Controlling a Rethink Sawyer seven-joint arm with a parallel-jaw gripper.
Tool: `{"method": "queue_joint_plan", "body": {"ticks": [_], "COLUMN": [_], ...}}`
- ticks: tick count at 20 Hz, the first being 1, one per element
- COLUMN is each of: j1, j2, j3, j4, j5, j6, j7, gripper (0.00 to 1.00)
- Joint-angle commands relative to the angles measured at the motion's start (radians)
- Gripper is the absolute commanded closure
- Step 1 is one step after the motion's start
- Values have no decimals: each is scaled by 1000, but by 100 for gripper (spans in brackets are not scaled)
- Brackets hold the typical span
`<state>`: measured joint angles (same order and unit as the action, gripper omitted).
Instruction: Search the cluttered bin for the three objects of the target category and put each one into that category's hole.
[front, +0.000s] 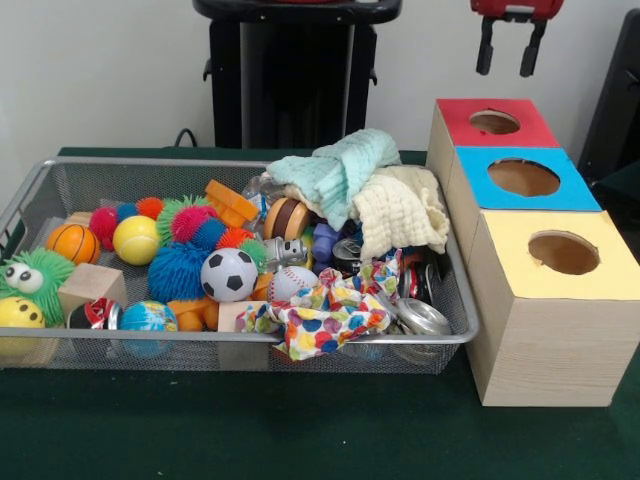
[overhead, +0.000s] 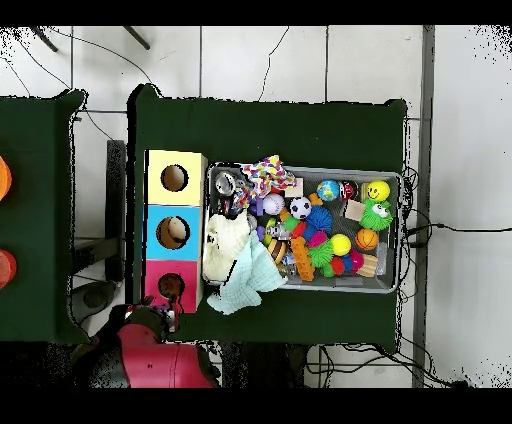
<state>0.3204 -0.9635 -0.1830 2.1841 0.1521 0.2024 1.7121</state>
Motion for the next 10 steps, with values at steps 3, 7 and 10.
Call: {"method": "queue_joint_plan", "body": {"ticks": [3, 7, 10], "j1": [-18, -51, -106], "j2": [-72, -78, -108], "j3": [-9, -5, 12], "j4": [-14, 1, 7], "j5": [0, -13, -18], "j6": [132, 123, 151], "j7": [162, 135, 92], "gripper": [0, 0, 0]}}
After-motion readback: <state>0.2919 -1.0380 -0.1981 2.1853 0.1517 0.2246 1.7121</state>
